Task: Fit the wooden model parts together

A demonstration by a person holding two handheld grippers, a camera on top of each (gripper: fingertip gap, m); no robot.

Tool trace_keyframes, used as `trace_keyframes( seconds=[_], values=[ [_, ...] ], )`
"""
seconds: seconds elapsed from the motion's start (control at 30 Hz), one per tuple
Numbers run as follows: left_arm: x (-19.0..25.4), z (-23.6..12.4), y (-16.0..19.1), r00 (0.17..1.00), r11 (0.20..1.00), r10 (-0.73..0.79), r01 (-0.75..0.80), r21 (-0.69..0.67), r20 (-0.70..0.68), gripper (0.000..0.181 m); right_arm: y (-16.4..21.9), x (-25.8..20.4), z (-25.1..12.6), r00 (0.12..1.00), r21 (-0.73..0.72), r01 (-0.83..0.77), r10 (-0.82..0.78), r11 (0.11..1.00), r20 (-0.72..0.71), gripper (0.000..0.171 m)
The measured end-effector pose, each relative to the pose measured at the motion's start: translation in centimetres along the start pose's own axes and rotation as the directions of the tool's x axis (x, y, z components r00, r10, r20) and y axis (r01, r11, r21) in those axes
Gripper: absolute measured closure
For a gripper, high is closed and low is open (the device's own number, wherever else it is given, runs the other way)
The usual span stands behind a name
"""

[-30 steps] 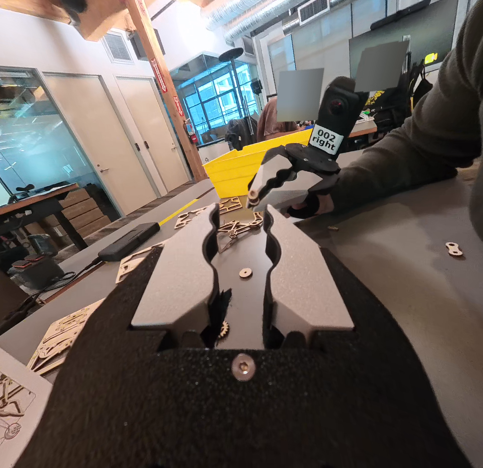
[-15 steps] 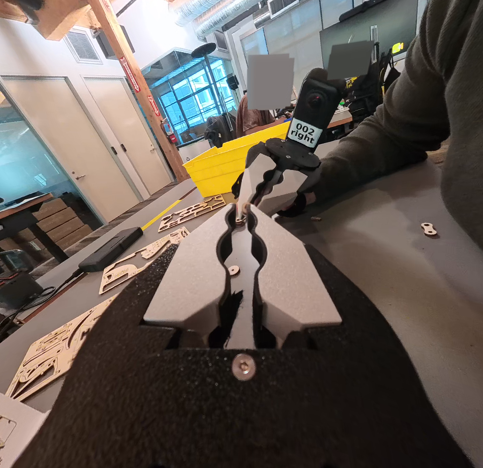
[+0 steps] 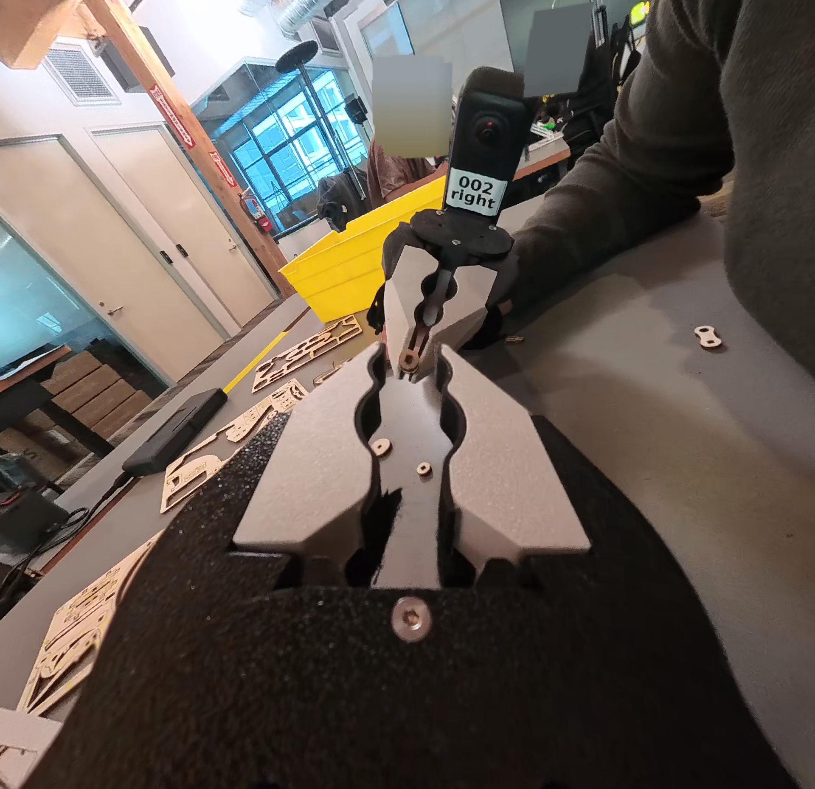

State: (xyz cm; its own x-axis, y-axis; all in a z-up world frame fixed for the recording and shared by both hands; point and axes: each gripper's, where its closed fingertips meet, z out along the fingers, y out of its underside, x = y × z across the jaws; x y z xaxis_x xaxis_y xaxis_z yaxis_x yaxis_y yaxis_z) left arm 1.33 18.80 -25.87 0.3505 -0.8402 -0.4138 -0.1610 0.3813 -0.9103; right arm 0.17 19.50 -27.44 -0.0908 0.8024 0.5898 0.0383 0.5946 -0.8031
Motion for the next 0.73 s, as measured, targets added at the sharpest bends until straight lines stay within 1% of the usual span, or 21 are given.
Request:
trace_keyframes(
  seconds=[0.13, 0.2, 0.27, 0.33, 0.37, 0.43, 0.5, 0.57, 0.6, 0.67, 0.73],
  values=[
    [0.4, 0.3, 0.5, 0.999, 0.998, 0.045, -0.045, -0.038, -0.006, 0.169, -0.1, -0.2, 0.0, 1.0, 0.004, -0.002, 0.002, 1.0, 0.012, 0.17],
    [0.1, 0.3, 0.9, 0.998, 0.996, 0.065, -0.064, -0.059, 0.016, 0.174, -0.1, -0.2, 0.0, 1.0, 0.001, -0.002, 0.002, 1.0, 0.014, 0.17],
    [0.1, 0.3, 0.9, 0.999, 0.997, 0.049, -0.049, -0.065, 0.009, 0.174, 0.0, -0.2, 0.1, 1.0, -0.004, 0.0, 0.0, 1.0, 0.012, 0.17],
    [-0.2, 0.4, 0.9, 1.0, 0.997, -0.008, 0.009, -0.071, 0.008, 0.175, 0.1, 0.0, 0.1, 1.0, -0.007, 0.002, -0.002, 1.0, 0.002, 0.17],
    [-0.7, 0.4, 0.9, 0.999, 0.996, -0.045, 0.046, -0.075, 0.023, 0.175, 0.1, 0.1, 0.1, 1.0, -0.011, 0.008, -0.008, 1.0, -0.005, 0.165],
    [-2.1, 0.4, 1.1, 0.995, 0.991, -0.081, 0.087, -0.104, 0.058, 0.174, 0.2, 1.2, -0.1, 0.995, -0.042, 0.066, -0.068, 0.997, -0.07, 0.148],
    [-3.6, 0.7, 1.4, 0.991, 0.98, -0.116, 0.126, -0.155, 0.072, 0.174, -0.2, 2.5, -1.0, 0.977, -0.082, 0.157, -0.167, 0.984, -0.13, 0.149],
    [-4.9, 1.4, 2.6, 0.985, 0.945, -0.162, 0.173, -0.277, 0.061, 0.174, -0.1, 4.0, -2.1, 0.962, -0.133, 0.175, -0.198, 0.975, -0.187, 0.154],
    [-5.6, 1.7, 3.5, 0.978, 0.914, -0.198, 0.206, -0.35, 0.059, 0.174, 0.2, 4.7, -2.6, 0.956, -0.158, 0.163, -0.196, 0.974, -0.218, 0.156],
    [-6.2, 2.5, 4.7, 0.943, 0.832, -0.328, 0.315, -0.457, 0.053, 0.174, 0.9, 5.7, -3.7, 0.946, -0.192, 0.116, -0.167, 0.975, -0.276, 0.159],
    [-5.8, 3.3, 5.7, 0.883, 0.73, -0.467, 0.406, -0.55, 0.031, 0.174, 1.9, 6.1, -4.6, 0.938, -0.232, 0.068, -0.142, 0.97, -0.317, 0.162]
  ],
)
